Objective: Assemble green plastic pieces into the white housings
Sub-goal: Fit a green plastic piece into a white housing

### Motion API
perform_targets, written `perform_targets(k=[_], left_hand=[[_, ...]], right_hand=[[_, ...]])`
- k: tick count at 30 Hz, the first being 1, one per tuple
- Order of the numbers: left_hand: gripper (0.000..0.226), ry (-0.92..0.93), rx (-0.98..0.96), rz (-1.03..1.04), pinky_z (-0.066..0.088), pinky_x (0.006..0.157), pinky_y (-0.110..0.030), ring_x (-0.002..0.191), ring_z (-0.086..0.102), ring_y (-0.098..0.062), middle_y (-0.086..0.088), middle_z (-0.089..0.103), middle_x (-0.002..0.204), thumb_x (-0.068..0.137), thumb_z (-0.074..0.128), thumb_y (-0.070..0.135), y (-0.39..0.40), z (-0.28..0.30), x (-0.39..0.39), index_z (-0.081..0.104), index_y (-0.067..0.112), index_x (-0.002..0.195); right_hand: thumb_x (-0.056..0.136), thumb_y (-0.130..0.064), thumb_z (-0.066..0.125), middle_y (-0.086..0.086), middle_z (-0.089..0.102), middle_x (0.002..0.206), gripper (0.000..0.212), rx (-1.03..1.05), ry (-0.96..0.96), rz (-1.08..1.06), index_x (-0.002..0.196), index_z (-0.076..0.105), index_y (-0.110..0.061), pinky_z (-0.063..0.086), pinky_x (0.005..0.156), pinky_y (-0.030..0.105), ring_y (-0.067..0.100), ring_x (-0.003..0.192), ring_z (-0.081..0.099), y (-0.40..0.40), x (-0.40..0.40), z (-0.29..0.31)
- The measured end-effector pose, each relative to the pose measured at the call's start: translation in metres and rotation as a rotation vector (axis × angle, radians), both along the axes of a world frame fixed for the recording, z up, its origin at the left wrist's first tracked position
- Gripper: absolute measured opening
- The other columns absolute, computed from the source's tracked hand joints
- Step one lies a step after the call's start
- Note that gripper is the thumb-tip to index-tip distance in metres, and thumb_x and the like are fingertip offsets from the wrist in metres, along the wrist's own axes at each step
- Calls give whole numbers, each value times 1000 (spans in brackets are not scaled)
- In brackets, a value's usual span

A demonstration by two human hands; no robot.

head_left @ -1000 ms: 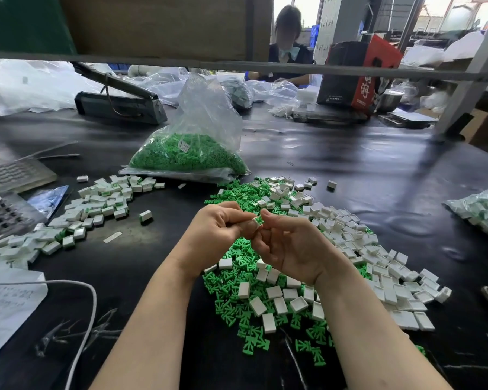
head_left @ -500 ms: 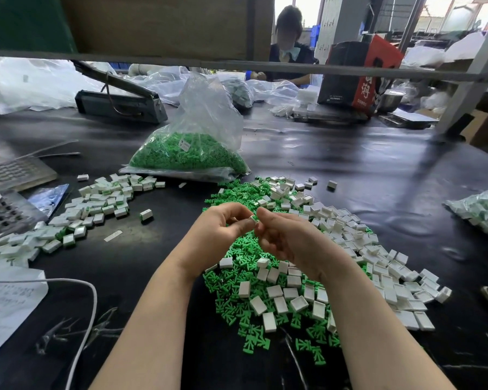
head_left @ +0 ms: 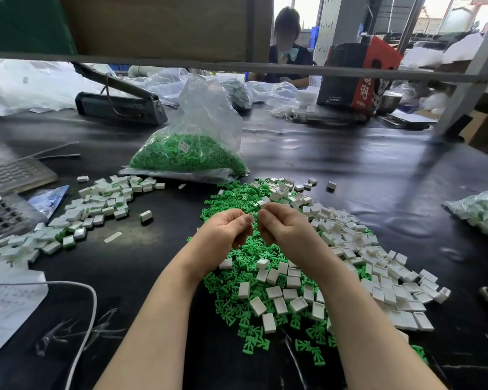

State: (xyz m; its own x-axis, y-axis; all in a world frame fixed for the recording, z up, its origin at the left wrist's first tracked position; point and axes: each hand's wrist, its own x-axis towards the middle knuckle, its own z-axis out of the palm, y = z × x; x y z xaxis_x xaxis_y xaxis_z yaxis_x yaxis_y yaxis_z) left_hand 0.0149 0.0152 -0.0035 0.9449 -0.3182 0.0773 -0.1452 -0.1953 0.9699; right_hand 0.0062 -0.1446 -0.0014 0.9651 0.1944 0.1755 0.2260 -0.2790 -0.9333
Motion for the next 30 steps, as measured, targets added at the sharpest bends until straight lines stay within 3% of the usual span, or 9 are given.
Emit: perform_targets(k=[6,12,16,20,25,27,30], left_hand=[[31,-31,-7,-52,30,50,-13,49,35,0,12,42,55,102,45,14,0,1,1,48,13,71],[28,-39,-3,-101,31,50,-11,50,34,1,12,40,57,102,44,13,0,2,1,47,13,74],[28,-41,30,-118,32,54,-13,53,35,-1,13,39,59,103,44,16,1,-1,1,47,14,75],[24,-32,34,-150,33,67,-27,65,37,-8,9,40,66,99,49,23,3,-2,2,50,17,77],[25,-17,80,-184,39,81,-43,78,41,-14,2,44,77,89,51,37,9,-1,3,56,15,81],[20,-30,93,-192,35,76,-37,72,39,-9,10,42,71,89,51,38,11,-1,2,55,28,73],[18,-34,60,-197,34,77,-35,73,38,-10,9,41,73,91,51,37,12,-1,2,54,28,75]], right_hand=[[104,-21,43,3,46,61,34,-20,85,53,73,56,-13,32,62,36,21,61,38,-4,1,-2],[104,-20,44,-9,42,56,34,-6,115,102,71,51,-16,31,52,20,6,51,35,-7,1,-3],[104,-20,45,-4,41,60,34,-32,91,97,71,51,-16,31,54,24,10,54,35,-7,1,-2],[103,-20,46,-2,43,62,35,-122,48,93,69,50,-17,34,63,35,17,61,38,-9,1,0],[102,-22,47,-2,45,63,32,-237,24,116,70,51,-17,35,63,34,14,62,40,-9,-1,1],[102,-21,47,1,45,66,31,-206,32,134,73,52,-14,35,65,36,18,65,40,-9,-1,0],[103,-19,46,-3,45,65,31,-109,70,153,74,53,-13,36,63,30,14,63,40,-9,-2,1]])
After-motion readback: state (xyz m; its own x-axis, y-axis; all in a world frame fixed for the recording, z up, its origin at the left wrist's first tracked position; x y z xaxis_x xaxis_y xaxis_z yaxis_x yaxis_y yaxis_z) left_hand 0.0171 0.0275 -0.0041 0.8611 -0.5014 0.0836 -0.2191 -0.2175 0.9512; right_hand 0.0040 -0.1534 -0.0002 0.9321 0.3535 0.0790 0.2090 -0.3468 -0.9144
